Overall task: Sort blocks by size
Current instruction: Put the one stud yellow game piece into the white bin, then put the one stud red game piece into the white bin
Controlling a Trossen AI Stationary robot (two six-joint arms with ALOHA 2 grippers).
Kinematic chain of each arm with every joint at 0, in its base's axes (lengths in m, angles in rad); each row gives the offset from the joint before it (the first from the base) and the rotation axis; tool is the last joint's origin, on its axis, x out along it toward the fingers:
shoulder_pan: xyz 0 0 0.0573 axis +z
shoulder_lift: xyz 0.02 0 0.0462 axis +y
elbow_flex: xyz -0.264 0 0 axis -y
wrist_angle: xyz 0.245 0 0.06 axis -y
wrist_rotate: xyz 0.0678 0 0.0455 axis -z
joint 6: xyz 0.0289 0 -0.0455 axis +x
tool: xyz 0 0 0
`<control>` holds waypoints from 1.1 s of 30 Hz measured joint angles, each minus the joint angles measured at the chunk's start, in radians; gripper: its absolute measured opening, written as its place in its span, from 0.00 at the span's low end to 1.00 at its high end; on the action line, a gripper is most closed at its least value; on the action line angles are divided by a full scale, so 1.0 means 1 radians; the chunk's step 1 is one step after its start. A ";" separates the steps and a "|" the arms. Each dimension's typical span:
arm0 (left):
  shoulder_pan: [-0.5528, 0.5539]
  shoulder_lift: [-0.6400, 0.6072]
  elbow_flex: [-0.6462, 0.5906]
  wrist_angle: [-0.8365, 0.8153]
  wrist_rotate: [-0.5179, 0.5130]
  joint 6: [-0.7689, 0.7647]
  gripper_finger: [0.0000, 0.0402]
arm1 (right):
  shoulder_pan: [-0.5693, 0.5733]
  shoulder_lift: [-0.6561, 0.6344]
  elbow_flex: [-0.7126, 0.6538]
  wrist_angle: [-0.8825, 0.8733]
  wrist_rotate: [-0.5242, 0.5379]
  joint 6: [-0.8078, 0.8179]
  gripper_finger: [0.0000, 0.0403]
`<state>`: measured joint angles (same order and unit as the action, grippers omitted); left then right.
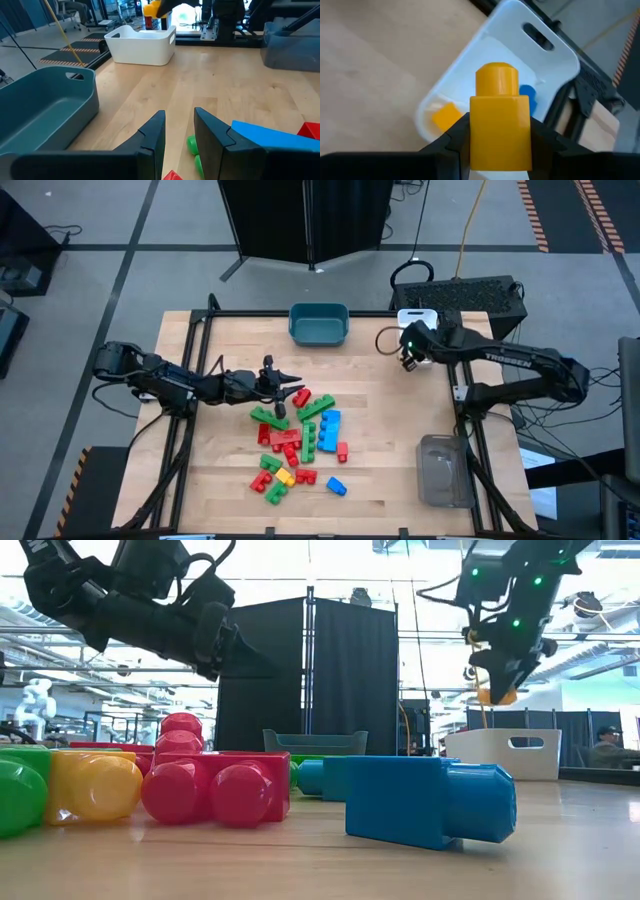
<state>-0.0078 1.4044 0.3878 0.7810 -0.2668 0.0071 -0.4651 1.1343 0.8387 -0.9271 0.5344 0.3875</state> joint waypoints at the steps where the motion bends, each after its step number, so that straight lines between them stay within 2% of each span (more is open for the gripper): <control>1: 0.000 0.000 0.000 -0.004 0.000 0.000 0.22 | -0.025 0.004 0.000 0.002 -0.017 -0.012 0.30; 11: 0.000 0.000 0.000 -0.042 0.000 0.000 0.22 | -0.208 0.084 -0.001 0.111 -0.201 -0.167 0.30; 23: -0.002 0.000 0.000 -0.071 0.023 0.003 0.22 | -0.285 0.214 -0.001 0.121 -0.226 -0.235 0.45; 33: -0.002 0.000 0.000 -0.089 0.026 0.027 0.22 | -0.278 0.157 -0.001 0.129 -0.228 -0.311 0.50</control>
<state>-0.0101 1.4044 0.3878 0.6923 -0.2405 0.0341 -0.7429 1.2913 0.8372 -0.7977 0.3064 0.0767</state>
